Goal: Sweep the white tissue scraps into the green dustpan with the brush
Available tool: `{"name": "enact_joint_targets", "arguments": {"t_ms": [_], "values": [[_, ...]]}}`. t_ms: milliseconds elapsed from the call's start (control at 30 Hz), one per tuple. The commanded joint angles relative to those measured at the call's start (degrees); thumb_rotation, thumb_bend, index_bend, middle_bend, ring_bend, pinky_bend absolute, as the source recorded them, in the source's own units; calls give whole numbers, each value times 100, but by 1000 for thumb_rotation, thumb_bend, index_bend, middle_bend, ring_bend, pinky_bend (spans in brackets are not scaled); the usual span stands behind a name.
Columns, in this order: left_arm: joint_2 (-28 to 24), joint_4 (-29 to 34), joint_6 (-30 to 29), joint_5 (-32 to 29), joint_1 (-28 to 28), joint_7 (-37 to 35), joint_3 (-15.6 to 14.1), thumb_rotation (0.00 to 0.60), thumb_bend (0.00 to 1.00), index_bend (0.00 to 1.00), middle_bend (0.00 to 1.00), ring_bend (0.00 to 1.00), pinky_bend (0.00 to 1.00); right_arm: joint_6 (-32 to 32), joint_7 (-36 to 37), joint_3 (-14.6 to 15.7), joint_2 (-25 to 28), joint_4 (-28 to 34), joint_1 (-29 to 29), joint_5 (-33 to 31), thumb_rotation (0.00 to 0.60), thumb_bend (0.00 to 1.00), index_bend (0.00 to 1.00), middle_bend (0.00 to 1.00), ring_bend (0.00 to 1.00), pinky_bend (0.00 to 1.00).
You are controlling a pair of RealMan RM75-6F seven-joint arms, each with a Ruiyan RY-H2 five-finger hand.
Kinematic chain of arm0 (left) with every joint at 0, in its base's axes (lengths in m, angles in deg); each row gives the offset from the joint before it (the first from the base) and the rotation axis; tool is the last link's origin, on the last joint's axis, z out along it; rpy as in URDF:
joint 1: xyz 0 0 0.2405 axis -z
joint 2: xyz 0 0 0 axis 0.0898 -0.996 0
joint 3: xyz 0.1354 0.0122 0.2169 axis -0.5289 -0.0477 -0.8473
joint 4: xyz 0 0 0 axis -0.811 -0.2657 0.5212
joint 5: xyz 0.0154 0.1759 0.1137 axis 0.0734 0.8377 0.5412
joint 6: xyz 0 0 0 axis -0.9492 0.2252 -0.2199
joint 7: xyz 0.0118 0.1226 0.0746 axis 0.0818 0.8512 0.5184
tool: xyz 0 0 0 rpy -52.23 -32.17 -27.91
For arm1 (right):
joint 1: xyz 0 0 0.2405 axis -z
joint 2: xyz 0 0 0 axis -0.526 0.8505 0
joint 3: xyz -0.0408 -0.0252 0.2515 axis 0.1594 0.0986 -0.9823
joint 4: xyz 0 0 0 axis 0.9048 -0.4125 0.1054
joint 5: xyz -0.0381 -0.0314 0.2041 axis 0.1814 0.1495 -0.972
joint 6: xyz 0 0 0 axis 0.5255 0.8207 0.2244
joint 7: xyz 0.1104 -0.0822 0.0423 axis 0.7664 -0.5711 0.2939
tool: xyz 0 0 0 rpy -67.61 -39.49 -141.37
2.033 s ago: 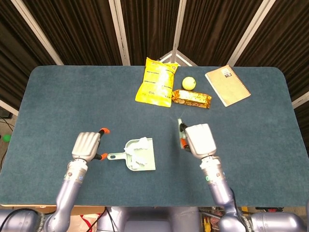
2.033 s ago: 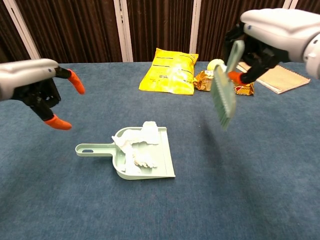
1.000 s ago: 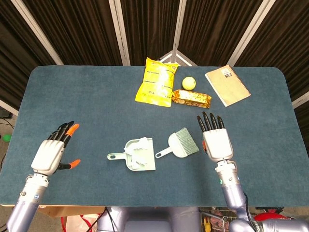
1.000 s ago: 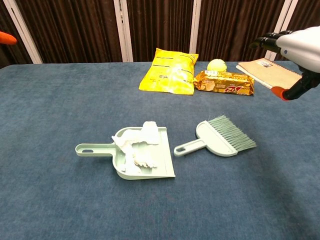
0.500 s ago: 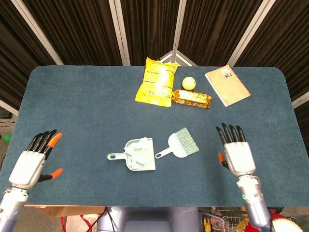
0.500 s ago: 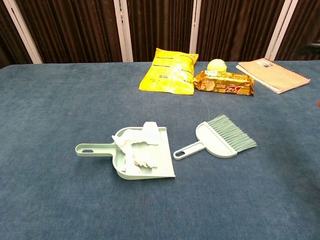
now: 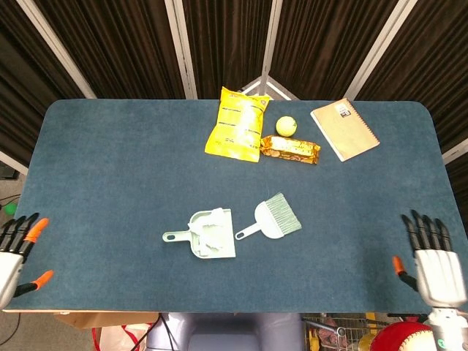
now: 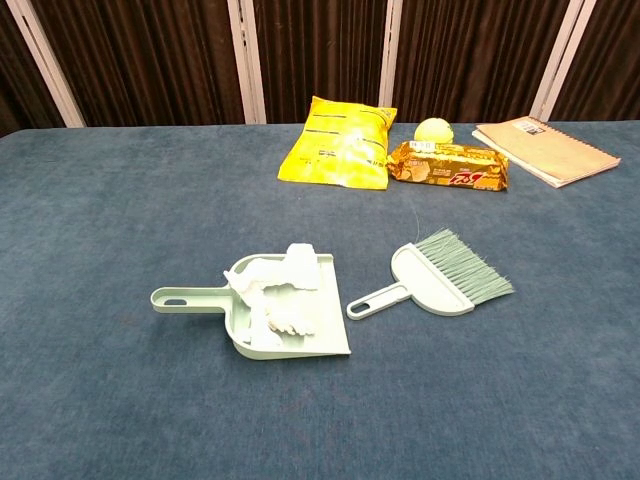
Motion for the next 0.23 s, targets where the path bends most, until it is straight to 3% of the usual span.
{"name": "enact_joint_targets", "arguments": {"t_ms": [33, 233], "values": [[-26, -158, -117, 20, -129, -179, 94, 600, 0, 0, 0, 0, 1, -92, 462, -71, 130, -202, 298, 52, 600, 390, 0, 0, 0, 0], [22, -252, -16, 150, -158, -9, 141, 600, 0, 0, 0, 0, 0, 46, 425, -196, 153, -193, 362, 89, 600, 390, 0, 0, 0, 0]]}}
